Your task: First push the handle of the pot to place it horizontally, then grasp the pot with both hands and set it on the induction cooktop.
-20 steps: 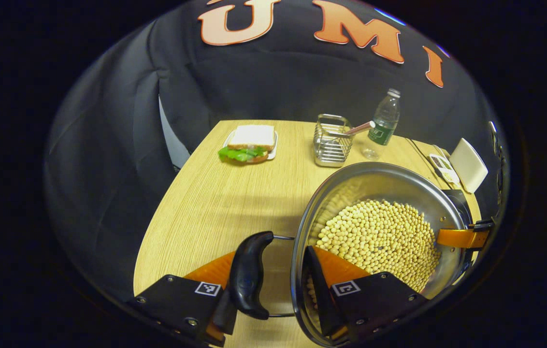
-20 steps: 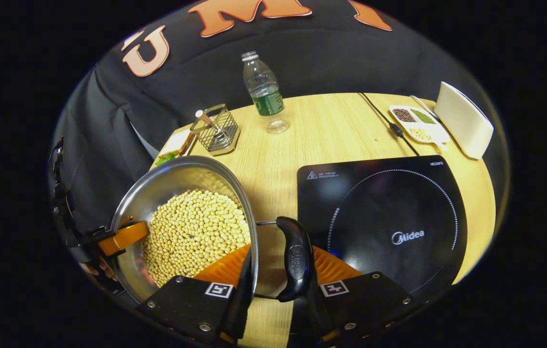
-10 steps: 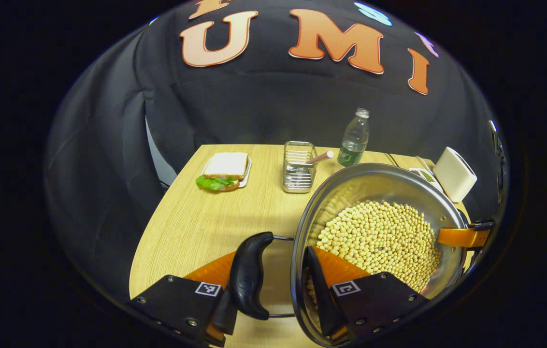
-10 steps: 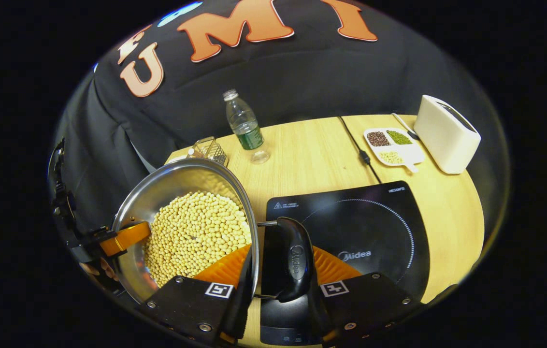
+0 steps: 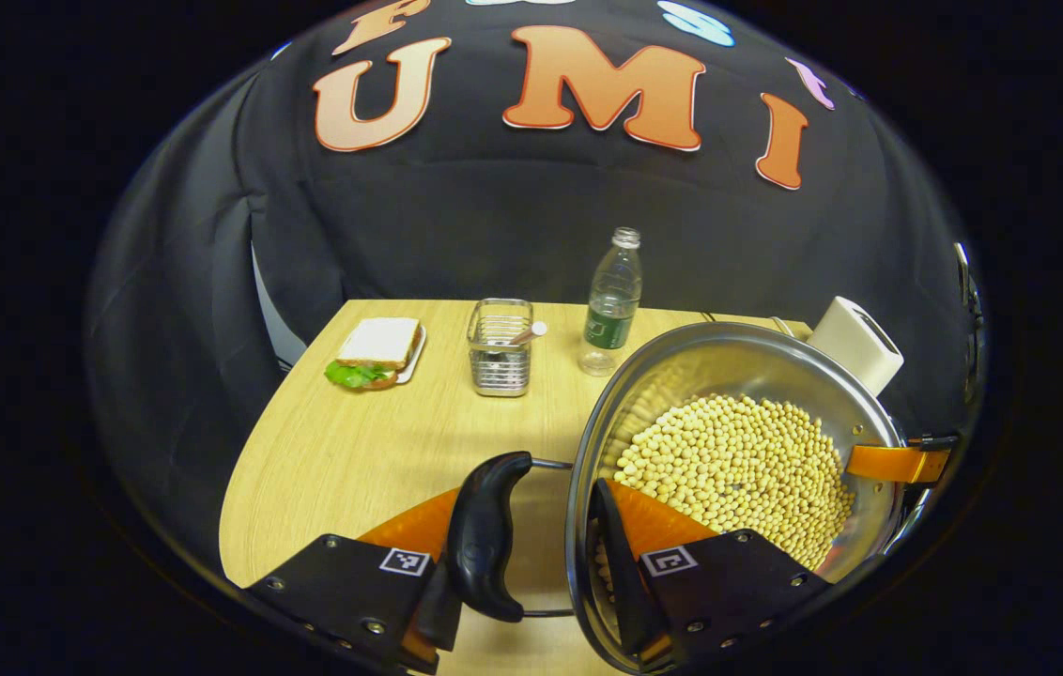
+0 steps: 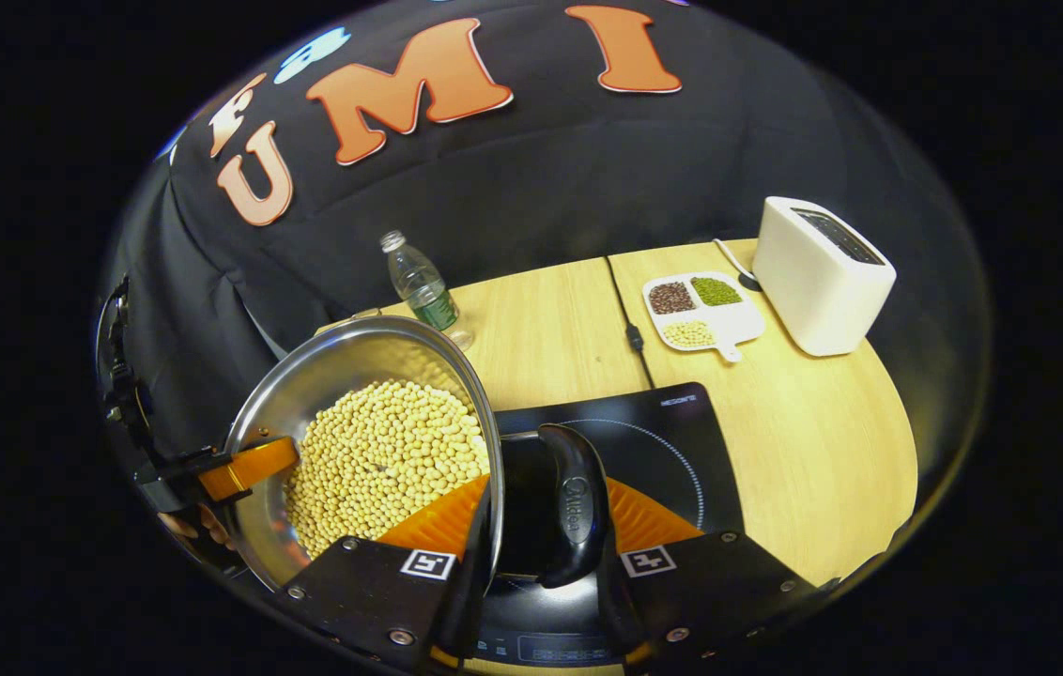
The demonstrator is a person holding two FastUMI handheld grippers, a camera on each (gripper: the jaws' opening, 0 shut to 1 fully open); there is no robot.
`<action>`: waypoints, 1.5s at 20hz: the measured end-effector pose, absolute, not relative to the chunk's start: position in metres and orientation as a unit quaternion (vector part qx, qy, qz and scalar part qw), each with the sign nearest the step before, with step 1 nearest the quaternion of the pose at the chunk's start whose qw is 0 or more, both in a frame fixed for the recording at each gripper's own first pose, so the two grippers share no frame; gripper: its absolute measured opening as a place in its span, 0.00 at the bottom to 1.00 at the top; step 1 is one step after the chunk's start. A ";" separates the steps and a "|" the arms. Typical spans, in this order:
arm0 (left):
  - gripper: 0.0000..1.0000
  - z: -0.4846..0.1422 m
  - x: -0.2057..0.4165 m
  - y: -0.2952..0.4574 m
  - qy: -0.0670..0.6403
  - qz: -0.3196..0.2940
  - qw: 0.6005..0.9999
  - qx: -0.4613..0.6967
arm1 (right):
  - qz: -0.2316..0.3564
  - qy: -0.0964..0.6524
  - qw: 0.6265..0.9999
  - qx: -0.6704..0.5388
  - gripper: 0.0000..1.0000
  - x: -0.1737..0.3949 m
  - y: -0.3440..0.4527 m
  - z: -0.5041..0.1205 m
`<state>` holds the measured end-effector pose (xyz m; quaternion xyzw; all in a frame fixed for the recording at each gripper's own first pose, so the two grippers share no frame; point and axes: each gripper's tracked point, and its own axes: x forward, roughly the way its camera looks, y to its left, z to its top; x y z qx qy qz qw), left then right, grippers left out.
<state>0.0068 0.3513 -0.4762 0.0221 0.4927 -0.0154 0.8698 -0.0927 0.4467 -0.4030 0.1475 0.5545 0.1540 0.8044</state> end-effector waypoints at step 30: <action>0.66 -0.480 0.016 0.358 0.533 -0.031 0.846 0.005 | 0.127 0.583 0.790 0.140 0.50 -0.078 0.421 -0.451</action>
